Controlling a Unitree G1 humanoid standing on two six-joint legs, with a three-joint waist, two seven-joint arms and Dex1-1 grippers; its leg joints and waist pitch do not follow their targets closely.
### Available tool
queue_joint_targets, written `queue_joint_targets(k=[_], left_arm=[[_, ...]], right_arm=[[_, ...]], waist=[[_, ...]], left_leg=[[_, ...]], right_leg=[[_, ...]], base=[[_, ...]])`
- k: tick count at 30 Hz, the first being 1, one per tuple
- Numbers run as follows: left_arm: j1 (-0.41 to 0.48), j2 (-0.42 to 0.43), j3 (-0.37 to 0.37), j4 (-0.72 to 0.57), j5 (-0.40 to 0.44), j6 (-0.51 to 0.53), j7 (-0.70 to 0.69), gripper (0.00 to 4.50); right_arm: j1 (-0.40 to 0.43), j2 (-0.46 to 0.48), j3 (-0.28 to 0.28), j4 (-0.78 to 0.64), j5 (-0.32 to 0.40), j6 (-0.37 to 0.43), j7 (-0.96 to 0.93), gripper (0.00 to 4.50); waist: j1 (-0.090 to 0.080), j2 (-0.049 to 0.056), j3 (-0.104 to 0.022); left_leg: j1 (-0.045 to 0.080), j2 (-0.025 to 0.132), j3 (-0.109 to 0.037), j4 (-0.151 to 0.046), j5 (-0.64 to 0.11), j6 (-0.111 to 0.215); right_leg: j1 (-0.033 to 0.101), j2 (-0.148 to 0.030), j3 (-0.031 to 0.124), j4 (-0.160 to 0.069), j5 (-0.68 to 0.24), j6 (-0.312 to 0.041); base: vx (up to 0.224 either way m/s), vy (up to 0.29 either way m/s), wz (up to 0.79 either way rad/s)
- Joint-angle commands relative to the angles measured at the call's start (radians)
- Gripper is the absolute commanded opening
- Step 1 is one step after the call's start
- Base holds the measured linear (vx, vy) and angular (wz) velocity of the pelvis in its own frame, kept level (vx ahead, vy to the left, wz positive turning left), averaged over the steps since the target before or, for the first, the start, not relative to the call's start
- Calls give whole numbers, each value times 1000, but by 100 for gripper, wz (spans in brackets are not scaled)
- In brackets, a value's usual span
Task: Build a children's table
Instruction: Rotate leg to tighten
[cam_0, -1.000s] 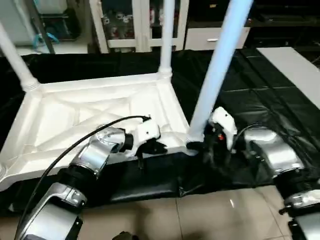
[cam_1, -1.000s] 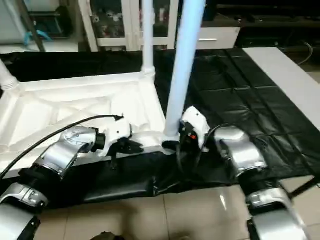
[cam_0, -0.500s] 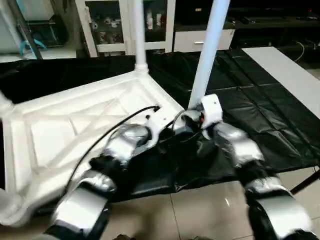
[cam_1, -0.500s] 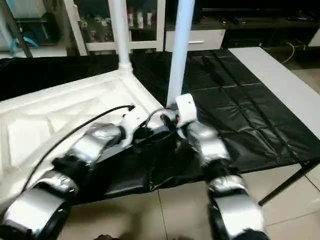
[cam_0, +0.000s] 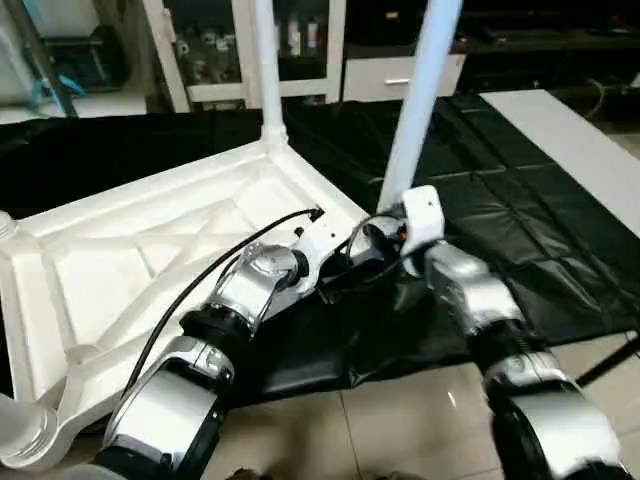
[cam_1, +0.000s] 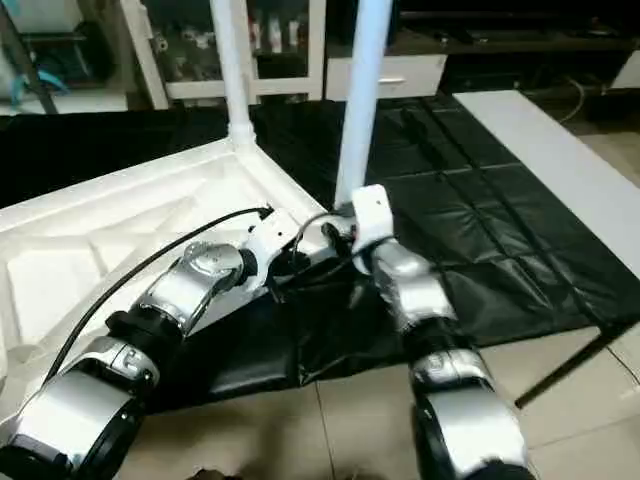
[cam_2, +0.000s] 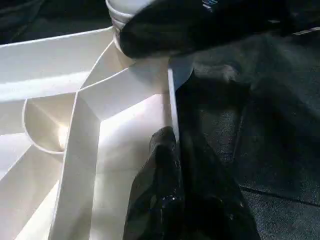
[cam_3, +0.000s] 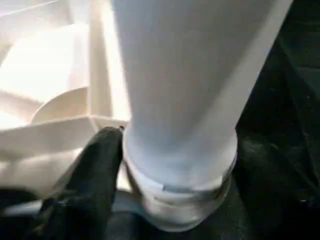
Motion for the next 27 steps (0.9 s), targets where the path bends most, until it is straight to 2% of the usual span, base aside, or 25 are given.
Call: queue_joint_targets(k=[1,2,3,4,5,6,7,8,9,11,13,17,19,21,22,23,24,27], left_arm=[[9,32,-17,11,22,-27,-29,0],[10,35,-18,10,22,-31,-35,0],[16,50,-19,6,20,-32,-57,0],[16,51,-19,5,20,-32,-59,0],[21,61,-21,1,18,-38,-77,0],[25,71,-24,-1,18,-43,-96,0],[32,90,-32,-7,16,-63,-138,0],[34,94,-34,-9,14,-67,-148,0],[43,106,-41,-21,8,-90,-188,0],[50,114,-45,-30,3,-105,-215,0],[86,150,-72,-100,-27,-130,-360,0],[110,177,-99,-145,-33,-142,-442,0],[119,185,-105,-163,-39,-145,-469,0],[130,193,-109,-188,-57,-136,-508,0],[132,195,-112,-193,-58,-139,-516,0],[131,197,-111,-192,-57,-142,-517,0],[128,197,-110,-188,-54,-147,-515,0],[128,199,-110,-189,-47,-150,-519,0]], right_arm=[[37,-27,47,-132,37,50,109,364],[44,-35,49,-148,40,58,120,383],[75,-75,50,-219,57,90,165,388],[76,-78,50,-223,59,93,170,393],[95,-111,57,-268,71,119,212,401],[115,-146,61,-314,83,147,258,412],[156,-220,73,-399,98,196,353,412],[164,-236,77,-414,100,203,373,412],[188,-281,86,-456,106,208,426,412],[202,-308,92,-481,109,209,455,412],[242,-401,100,-553,126,203,556,412],[255,-445,96,-578,125,211,586,412],[256,-457,92,-579,125,209,592,412],[256,-462,92,-584,127,211,602,412],[256,-463,97,-587,130,211,613,412],[258,-461,107,-594,137,216,630,412],[258,-459,120,-599,144,221,646,412],[252,-450,141,-582,135,213,655,412]], waist=[[5,-7,-65],[7,-9,-67],[7,-9,-68],[7,-8,-67],[8,-7,-67],[9,-7,-65],[8,-7,-66],[11,-8,-66],[13,-4,-65],[15,-6,-66],[19,-7,-61],[28,0,-58],[36,0,-57],[39,0,-58],[41,3,-59],[41,1,-60],[43,5,-61],[46,4,-63]], left_leg=[[34,62,-41,-87,-278,20],[37,62,-39,-85,-267,28],[32,61,-39,-83,-241,44],[28,62,-40,-84,-230,53],[29,62,-40,-83,-224,62],[30,65,-40,-84,-225,63],[30,67,-41,-83,-224,62],[29,67,-42,-84,-223,64],[31,69,-41,-85,-217,66],[31,70,-40,-83,-224,64],[32,73,-41,-88,-265,51],[39,75,-40,-91,-299,18],[50,76,-36,-93,-324,-6],[46,75,-37,-94,-317,-15],[44,76,-38,-95,-313,-18],[44,75,-37,-95,-303,-18],[45,74,-36,-94,-302,-17],[42,73,-35,-91,-279,-7]], right_leg=[[30,-44,34,-72,-160,-202],[30,-43,35,-70,-143,-206],[35,-46,35,-67,-116,-217],[38,-47,35,-66,-113,-217],[36,-45,33,-67,-116,-223],[37,-45,33,-67,-122,-223],[36,-45,33,-66,-123,-230],[41,-44,32,-66,-121,-225],[37,-44,32,-65,-109,-232],[37,-45,33,-65,-113,-235],[35,-48,33,-71,-172,-232],[25,-46,35,-74,-227,-224],[17,-44,38,-77,-237,-220],[20,-45,38,-72,-222,-217],[22,-46,38,-70,-216,-216],[22,-44,37,-68,-196,-217],[23,-42,37,-66,-177,-221],[26,-46,37,-63,-142,-230]], base=[[0,0,0],[0,0,0],[0,0,0],[0,0,0],[0,0,0],[0,0,0],[0,0,0],[0,0,0],[0,0,0],[0,0,0],[0,0,0],[0,0,0],[0,0,0],[0,0,0],[0,0,0],[0,0,0],[0,0,0],[0,0,0]])
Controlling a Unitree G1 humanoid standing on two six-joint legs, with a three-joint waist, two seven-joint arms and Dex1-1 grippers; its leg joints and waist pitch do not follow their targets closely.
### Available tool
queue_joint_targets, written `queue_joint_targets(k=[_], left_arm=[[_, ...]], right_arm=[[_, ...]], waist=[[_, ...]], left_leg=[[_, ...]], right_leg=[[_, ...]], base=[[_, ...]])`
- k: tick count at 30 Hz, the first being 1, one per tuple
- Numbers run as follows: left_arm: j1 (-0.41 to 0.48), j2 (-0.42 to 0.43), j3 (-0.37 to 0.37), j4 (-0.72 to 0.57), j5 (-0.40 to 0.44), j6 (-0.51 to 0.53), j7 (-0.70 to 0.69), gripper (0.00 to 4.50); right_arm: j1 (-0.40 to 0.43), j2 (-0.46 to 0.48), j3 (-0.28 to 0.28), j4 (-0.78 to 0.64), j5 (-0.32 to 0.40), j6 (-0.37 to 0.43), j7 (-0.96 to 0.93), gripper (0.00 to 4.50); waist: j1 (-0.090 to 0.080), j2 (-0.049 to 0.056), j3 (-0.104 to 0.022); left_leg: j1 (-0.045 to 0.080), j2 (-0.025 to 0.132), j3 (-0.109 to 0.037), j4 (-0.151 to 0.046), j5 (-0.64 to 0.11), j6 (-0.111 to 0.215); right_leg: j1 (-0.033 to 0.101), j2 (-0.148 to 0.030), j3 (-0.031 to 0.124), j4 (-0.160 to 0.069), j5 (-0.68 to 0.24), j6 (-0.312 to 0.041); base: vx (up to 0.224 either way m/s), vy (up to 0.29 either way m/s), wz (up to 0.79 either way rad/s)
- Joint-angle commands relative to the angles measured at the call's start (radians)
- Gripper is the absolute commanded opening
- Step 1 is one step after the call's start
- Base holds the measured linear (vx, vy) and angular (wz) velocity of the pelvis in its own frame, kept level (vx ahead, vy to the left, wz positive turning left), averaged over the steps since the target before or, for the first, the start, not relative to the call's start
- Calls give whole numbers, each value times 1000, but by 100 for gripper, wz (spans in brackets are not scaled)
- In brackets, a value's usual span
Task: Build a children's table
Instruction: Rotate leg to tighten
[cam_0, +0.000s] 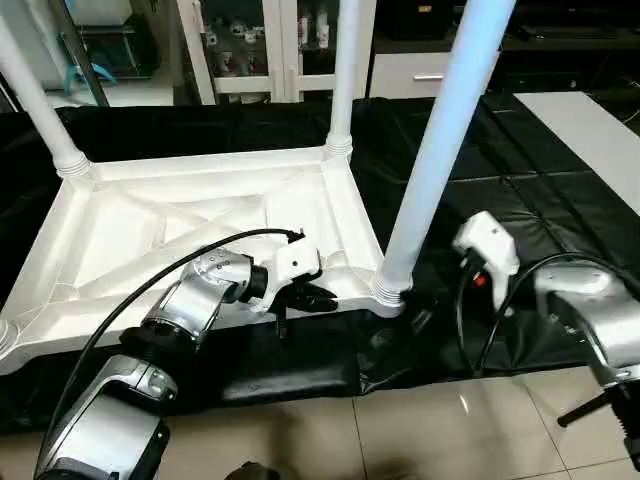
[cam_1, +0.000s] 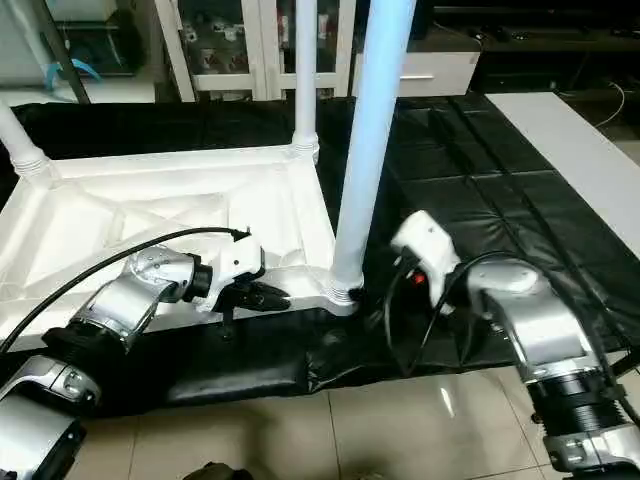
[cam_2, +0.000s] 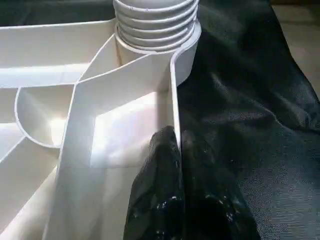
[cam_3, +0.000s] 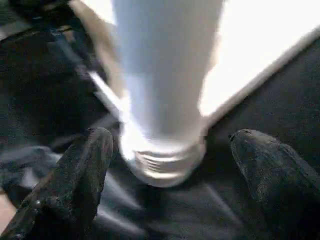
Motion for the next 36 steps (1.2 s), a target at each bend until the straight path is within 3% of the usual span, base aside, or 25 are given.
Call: queue_joint_targets(k=[1,10,12,26,31,36], left_arm=[[3,-3,-40,-3,23,-10,-31,0],[-6,0,-39,-2,28,-10,-23,0],[-5,1,-38,-5,28,-7,-20,0],[-5,10,-45,-5,38,-8,-26,0],[-13,14,-45,5,42,-13,-25,0],[-14,10,-36,10,36,-3,-15,0]], right_arm=[[-12,6,13,11,-3,-7,10,412],[-114,81,48,181,-55,-85,0,412],[-129,85,55,207,-57,-96,1,386],[-140,83,71,280,-84,-156,50,280],[-149,97,65,304,-83,-167,53,270],[-138,132,50,319,-67,-165,27,268]], waist=[[-6,-2,-64],[-4,-3,-67],[-4,-5,-68],[-4,-1,-68],[-3,1,-68],[-7,1,-67]], left_leg=[[44,70,-40,-84,-276,-5],[45,69,-39,-82,-258,-11],[43,68,-39,-80,-234,-3],[41,69,-39,-78,-241,10],[40,68,-38,-77,-236,16],[39,68,-39,-80,-263,4]], right_leg=[[29,-47,37,-61,-141,-232],[29,-46,36,-57,-140,-239],[31,-45,34,-53,-114,-243],[33,-46,33,-55,-124,-248],[34,-44,32,-52,-105,-258],[34,-45,32,-55,-136,-254]], base=[[0,0,0],[0,0,0],[0,0,0],[0,0,0],[0,0,0],[0,0,0]])
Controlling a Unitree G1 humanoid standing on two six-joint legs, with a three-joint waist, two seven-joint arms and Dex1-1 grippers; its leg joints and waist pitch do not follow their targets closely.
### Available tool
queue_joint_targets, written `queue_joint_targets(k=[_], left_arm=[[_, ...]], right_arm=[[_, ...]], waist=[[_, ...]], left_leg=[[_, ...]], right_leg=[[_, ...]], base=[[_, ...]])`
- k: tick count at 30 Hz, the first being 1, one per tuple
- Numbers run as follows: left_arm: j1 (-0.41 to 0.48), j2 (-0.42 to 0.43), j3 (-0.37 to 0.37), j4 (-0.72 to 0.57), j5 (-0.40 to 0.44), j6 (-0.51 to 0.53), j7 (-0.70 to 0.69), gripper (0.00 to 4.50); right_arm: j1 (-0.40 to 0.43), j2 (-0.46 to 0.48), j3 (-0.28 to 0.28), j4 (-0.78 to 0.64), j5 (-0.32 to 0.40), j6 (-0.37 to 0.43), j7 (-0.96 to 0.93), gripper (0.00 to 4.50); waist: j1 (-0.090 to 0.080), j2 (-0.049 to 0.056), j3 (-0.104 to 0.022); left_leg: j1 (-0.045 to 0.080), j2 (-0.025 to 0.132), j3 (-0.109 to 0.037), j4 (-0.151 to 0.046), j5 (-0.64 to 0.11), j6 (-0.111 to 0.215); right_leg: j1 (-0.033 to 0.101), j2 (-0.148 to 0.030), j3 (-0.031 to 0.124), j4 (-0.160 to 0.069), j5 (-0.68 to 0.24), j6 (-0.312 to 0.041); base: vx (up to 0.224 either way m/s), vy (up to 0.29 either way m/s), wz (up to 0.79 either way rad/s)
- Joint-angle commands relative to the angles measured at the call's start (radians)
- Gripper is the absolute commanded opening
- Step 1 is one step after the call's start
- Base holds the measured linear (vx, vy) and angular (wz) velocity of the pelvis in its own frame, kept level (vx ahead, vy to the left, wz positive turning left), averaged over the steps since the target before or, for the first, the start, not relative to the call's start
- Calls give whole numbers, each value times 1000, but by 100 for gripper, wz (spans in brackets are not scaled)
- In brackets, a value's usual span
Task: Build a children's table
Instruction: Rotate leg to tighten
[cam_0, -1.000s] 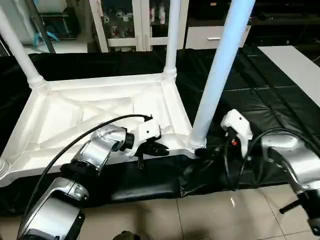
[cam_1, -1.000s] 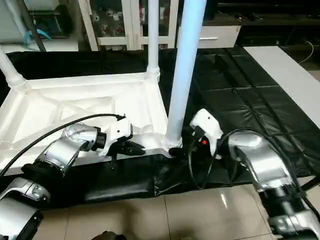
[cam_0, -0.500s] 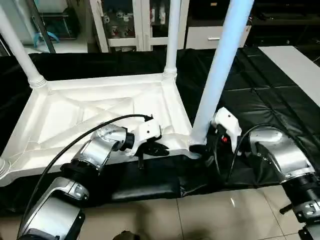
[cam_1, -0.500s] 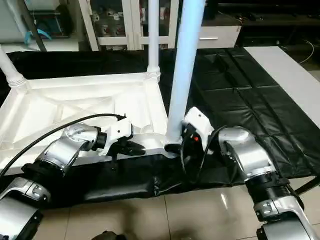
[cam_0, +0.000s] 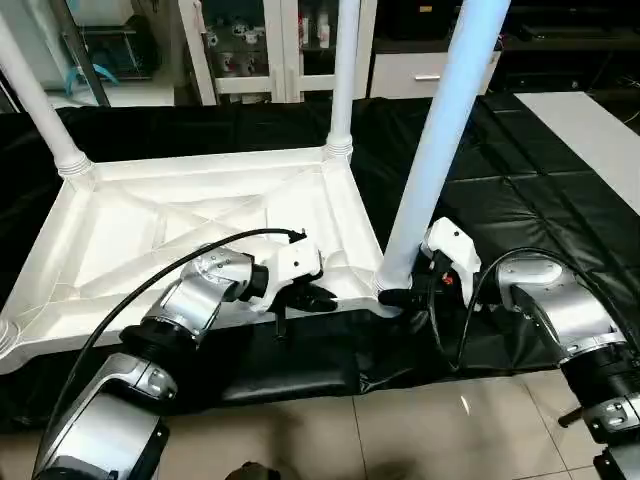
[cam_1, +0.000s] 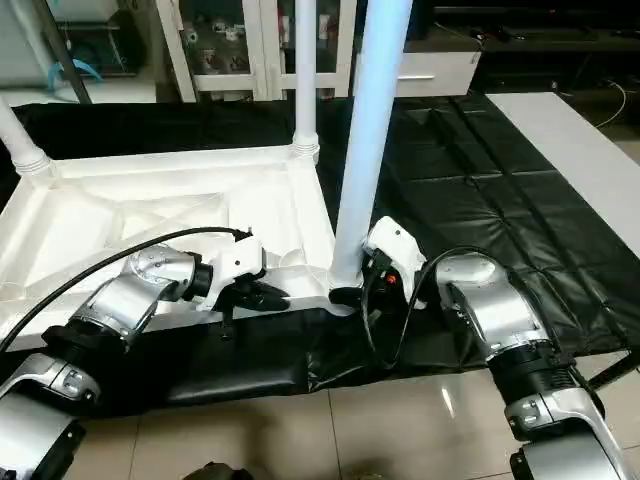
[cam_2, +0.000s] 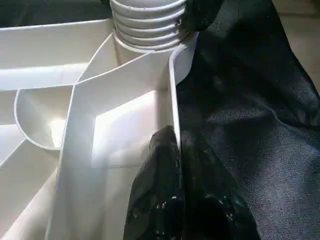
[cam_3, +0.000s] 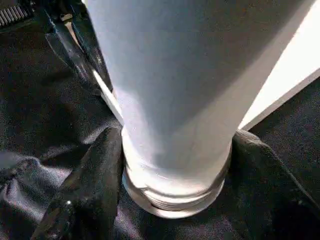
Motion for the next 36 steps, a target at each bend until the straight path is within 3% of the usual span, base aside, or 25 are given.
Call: queue_joint_targets(k=[1,3,5,6,7,11,12,14,15,16,18,19,20,22,23,26,29,33,34,36], left_arm=[[-9,-4,-27,12,27,4,-4,0],[-12,-13,-26,22,34,14,22,0],[-29,-56,-16,58,47,31,111,0],[-31,-59,-15,60,48,32,117,0],[-34,-67,-14,66,49,34,131,0],[-84,-141,-14,125,90,70,288,0],[-106,-171,-8,152,96,90,346,0],[-144,-218,7,204,109,115,464,0],[-162,-238,14,229,118,124,512,0],[-174,-253,24,248,121,131,554,0],[-191,-272,41,271,119,139,601,0],[-195,-278,44,279,120,141,615,0],[-198,-280,47,287,122,138,623,0],[-198,-276,53,295,124,134,628,0],[-197,-276,54,295,124,133,627,0],[-185,-252,59,285,118,122,604,0],[-171,-227,60,277,114,114,582,0],[-137,-189,57,237,112,106,530,0],[-118,-171,51,207,109,99,492,0],[-90,-144,41,157,96,97,420,0]], right_arm=[[-2,32,-10,24,-1,-2,-55,268],[-2,59,-24,48,-8,0,-116,268],[-10,145,-72,115,-21,19,-308,268],[-11,150,-75,119,-23,20,-322,268],[-13,165,-82,129,-27,22,-356,268],[-66,288,-153,224,-39,27,-624,267],[-95,330,-174,264,-37,27,-709,267],[-146,392,-200,334,-34,24,-836,267],[-171,422,-215,369,-36,15,-902,267],[-191,444,-225,399,-37,2,-946,267],[-217,472,-225,442,-41,-16,-987,267],[-227,484,-219,462,-47,-34,-1001,267],[-240,502,-230,483,-39,-66,-1008,267],[-259,528,-263,506,-11,-125,-992,267],[-260,530,-266,506,-8,-129,-987,302],[-245,517,-251,459,-15,-161,-903,337],[-216,491,-244,395,-17,-139,-873,364],[-148,424,-229,262,-14,-99,-820,383],[-114,391,-219,193,-11,-56,-782,406],[-66,321,-182,95,-21,13,-695,412]], waist=[[-4,0,-66],[-8,1,-63],[-17,2,-59],[-30,-4,-56],[-33,-1,-56],[-52,3,-55],[-65,8,-56],[-71,6,-56],[-74,14,-57],[-77,9,-58],[-81,11,-59],[-83,5,-60],[-81,7,-62],[-79,-1,-64],[-77,0,-64],[-72,-4,-67],[-67,2,-68],[-61,-1,-71],[-58,3,-71],[-56,3,-70]], left_leg=[[39,68,-40,-82,-270,1],[40,67,-41,-85,-298,-12],[42,65,-43,-88,-339,-36],[45,61,-51,-91,-406,-63],[44,62,-54,-92,-417,-67],[46,60,-64,-99,-477,-102],[52,57,-64,-98,-511,-111],[53,55,-66,-97,-524,-110],[56,55,-67,-97,-533,-111],[56,53,-66,-97,-532,-105],[50,53,-66,-99,-513,-94],[44,53,-65,-100,-494,-83],[44,52,-63,-99,-484,-77],[41,51,-58,-94,-445,-47],[40,51,-57,-94,-433,-39],[37,54,-52,-92,-369,-9],[33,54,-49,-89,-304,26],[32,55,-45,-83,-246,57],[33,57,-45,-84,-225,62],[33,58,-45,-83,-209,72]], right_leg=[[33,-45,32,-59,-146,-252],[30,-45,33,-62,-183,-244],[23,-46,35,-69,-242,-233],[23,-49,32,-80,-354,-202],[25,-52,32,-82,-381,-190],[17,-46,30,-88,-421,-156],[9,-44,29,-91,-411,-162],[10,-44,28,-92,-413,-163],[5,-45,29,-94,-408,-167],[8,-44,28,-98,-394,-168],[12,-43,27,-96,-355,-173],[17,-42,25,-94,-321,-178],[17,-43,26,-93,-308,-181],[20,-49,29,-92,-287,-193],[22,-50,30,-93,-281,-194],[25,-47,30,-86,-220,-207],[31,-46,30,-77,-149,-226],[35,-46,29,-73,-107,-240],[40,-44,28,-73,-93,-240],[39,-42,26,-70,-76,-248]], base=[[0,0,0],[0,0,0],[0,0,0],[0,0,0],[0,0,0],[0,0,0],[0,0,0],[0,0,0],[0,0,0],[0,0,0],[0,0,0],[0,0,0],[0,0,0],[0,0,0],[0,0,0],[0,0,0],[0,0,0],[0,0,0],[0,0,0],[0,0,0]])
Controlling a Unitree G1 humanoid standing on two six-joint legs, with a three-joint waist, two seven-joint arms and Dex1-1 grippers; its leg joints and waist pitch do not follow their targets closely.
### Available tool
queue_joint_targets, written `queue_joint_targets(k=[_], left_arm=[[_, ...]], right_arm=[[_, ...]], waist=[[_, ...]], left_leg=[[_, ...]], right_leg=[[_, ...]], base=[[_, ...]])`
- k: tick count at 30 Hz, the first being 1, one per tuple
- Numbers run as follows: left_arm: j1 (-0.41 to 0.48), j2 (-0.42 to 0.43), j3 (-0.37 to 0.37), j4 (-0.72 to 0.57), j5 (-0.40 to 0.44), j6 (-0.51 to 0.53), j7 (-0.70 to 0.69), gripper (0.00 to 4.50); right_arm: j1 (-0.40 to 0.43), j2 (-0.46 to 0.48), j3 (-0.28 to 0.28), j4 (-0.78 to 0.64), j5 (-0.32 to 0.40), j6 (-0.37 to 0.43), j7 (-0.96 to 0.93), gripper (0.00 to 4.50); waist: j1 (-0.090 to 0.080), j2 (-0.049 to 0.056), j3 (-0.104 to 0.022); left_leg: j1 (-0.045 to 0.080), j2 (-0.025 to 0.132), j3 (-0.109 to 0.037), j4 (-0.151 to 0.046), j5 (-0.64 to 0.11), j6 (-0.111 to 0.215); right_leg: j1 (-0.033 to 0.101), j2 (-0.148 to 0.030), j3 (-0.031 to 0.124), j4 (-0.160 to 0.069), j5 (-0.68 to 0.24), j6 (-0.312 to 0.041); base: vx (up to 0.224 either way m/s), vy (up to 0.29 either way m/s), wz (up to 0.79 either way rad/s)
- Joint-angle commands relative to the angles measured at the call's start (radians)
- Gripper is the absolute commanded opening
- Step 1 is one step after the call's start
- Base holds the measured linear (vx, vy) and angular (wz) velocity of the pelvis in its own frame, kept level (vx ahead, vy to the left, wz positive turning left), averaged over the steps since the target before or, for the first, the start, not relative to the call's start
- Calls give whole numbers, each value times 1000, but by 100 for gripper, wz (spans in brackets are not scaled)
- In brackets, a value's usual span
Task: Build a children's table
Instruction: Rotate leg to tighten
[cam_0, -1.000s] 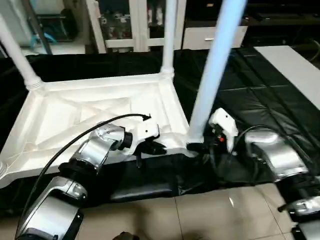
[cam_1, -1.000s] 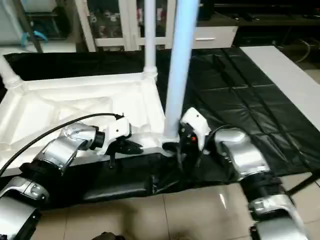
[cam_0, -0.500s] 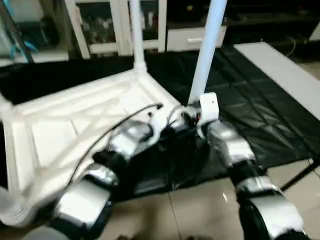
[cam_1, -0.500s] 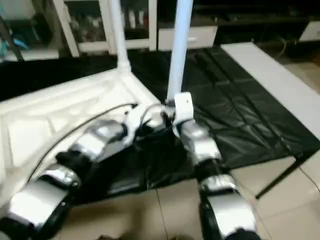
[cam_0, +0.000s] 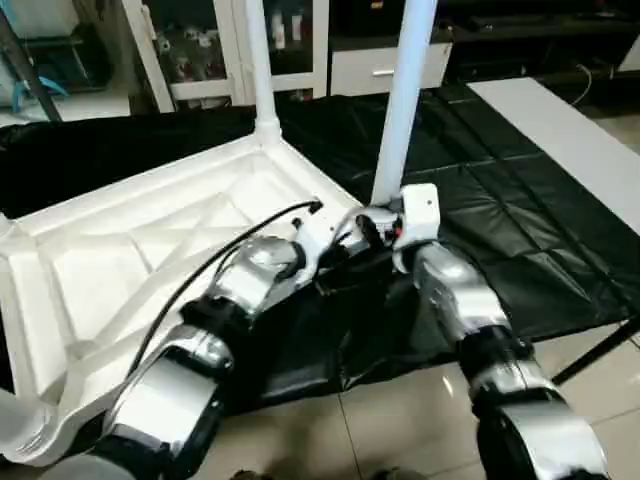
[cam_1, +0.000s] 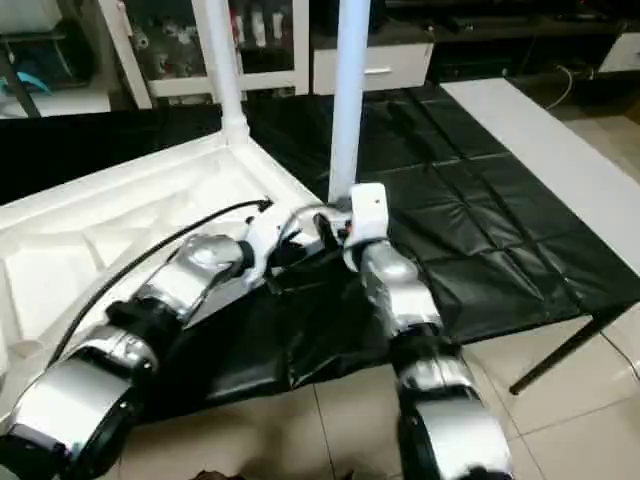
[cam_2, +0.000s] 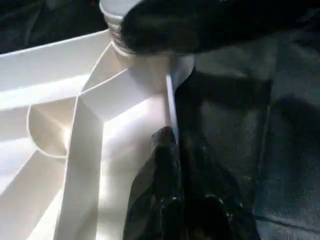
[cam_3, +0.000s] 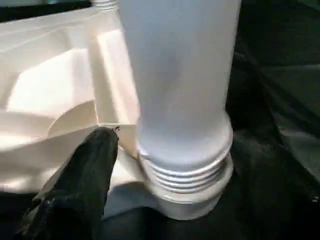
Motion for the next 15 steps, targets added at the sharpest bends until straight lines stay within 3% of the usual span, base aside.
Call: queue_joint_targets(k=[1,2,3,4,6,7,8,9,10,11,12,15], left_arm=[[29,33,-32,-20,16,-5,-72,0],[57,67,-49,-72,0,-4,-164,0],[72,87,-61,-99,-15,-28,-230,0],[81,98,-69,-115,-26,-45,-272,0],[92,113,-78,-140,-37,-33,-320,0],[125,156,-106,-215,-66,-8,-437,0],[128,161,-109,-223,-68,-5,-449,0],[149,192,-129,-273,-81,12,-523,0],[153,201,-135,-284,-84,14,-544,0],[154,204,-136,-286,-83,12,-551,0],[154,203,-135,-286,-84,10,-550,0],[153,204,-134,-295,-86,12,-553,0]], right_arm=[[18,-39,27,-80,4,57,72,417],[65,-126,64,-176,10,129,190,426],[86,-173,84,-222,19,167,260,426],[98,-201,95,-249,26,189,302,426],[107,-229,104,-269,32,197,343,426],[133,-296,122,-334,64,221,439,426],[135,-303,124,-341,68,222,451,426],[153,-353,139,-393,98,239,535,426],[164,-378,152,-417,117,236,597,426],[169,-392,160,-430,128,232,633,426],[172,-403,169,-435,131,226,660,426],[157,-413,197,-402,109,202,711,426]], waist=[[10,-1,-71],[12,8,-69],[19,3,-67],[22,0,-67],[24,5,-64],[23,4,-63],[23,-2,-62],[32,2,-59],[36,-4,-58],[46,2,-60],[51,3,-60],[56,0,-59]], left_leg=[[31,63,-37,-75,-211,73],[32,62,-39,-76,-216,69],[33,66,-37,-78,-229,64],[34,65,-37,-78,-243,61],[35,68,-37,-82,-274,39],[37,68,-37,-84,-303,18],[38,70,-37,-86,-317,11],[40,75,-38,-89,-331,3],[41,76,-35,-89,-332,1],[46,77,-34,-87,-325,-4],[49,75,-30,-86,-316,-10],[43,74,-32,-87,-299,-16]], right_leg=[[43,-43,30,-52,-101,-242],[44,-41,29,-52,-111,-242],[45,-42,31,-55,-124,-236],[46,-42,31,-56,-138,-236],[40,-41,31,-57,-177,-235],[35,-41,31,-59,-209,-231],[38,-42,31,-61,-228,-227],[39,-45,33,-61,-256,-217],[35,-42,34,-62,-264,-213],[30,-44,35,-59,-257,-212],[24,-42,36,-59,-240,-217],[29,-47,38,-56,-236,-215]], base=[[0,0,0],[0,0,0],[0,0,0],[0,0,0],[0,0,0],[0,0,0],[0,0,0],[0,0,0],[0,0,0],[0,0,0],[0,0,0],[0,0,0]])
